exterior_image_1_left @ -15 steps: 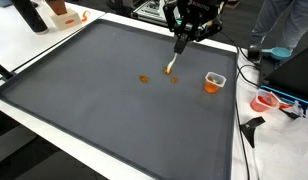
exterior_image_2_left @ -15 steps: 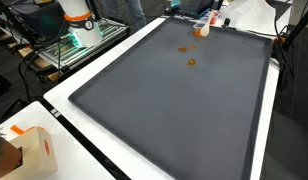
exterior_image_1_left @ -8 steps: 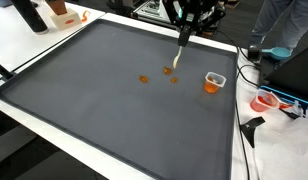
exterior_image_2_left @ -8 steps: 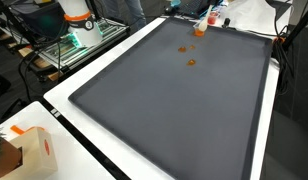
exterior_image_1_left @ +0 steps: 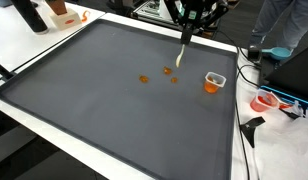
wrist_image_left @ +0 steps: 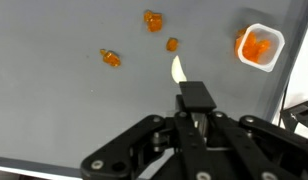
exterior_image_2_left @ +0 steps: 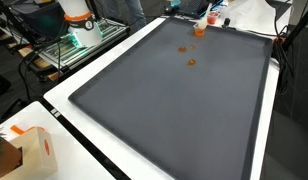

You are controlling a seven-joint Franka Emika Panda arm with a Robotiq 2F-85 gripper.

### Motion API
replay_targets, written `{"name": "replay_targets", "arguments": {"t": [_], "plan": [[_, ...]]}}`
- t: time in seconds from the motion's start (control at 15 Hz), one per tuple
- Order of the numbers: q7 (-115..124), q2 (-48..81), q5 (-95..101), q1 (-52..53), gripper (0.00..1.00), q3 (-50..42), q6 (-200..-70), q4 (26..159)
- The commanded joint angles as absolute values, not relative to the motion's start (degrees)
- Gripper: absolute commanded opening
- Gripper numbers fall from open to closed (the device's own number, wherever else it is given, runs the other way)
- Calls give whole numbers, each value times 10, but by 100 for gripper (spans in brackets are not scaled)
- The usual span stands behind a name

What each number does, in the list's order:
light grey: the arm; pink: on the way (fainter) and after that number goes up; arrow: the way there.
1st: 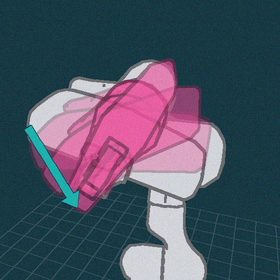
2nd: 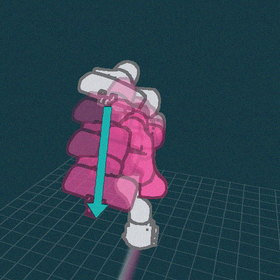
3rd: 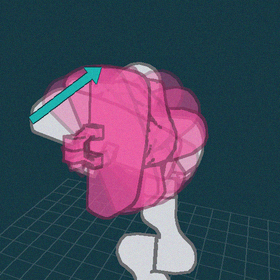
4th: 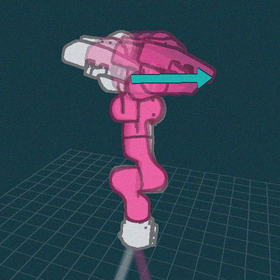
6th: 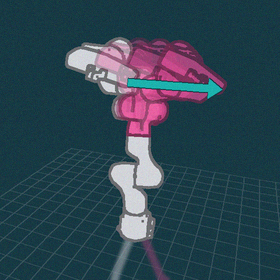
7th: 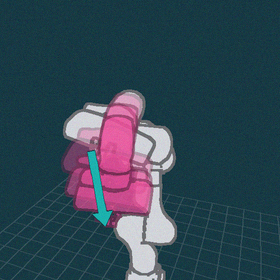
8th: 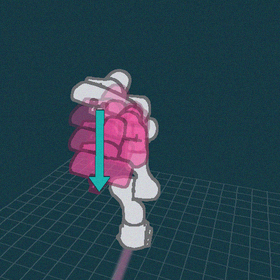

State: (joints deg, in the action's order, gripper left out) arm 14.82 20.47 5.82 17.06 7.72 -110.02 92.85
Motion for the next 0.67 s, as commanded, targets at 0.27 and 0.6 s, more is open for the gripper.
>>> {"name": "replay_targets", "arguments": {"t": [0.27, 0.6], "plan": [[88, 201, -9, 140, 3, 92, -1137, 957], [4, 191, -111, 106, 3, 102, -1181, 1009]]}}
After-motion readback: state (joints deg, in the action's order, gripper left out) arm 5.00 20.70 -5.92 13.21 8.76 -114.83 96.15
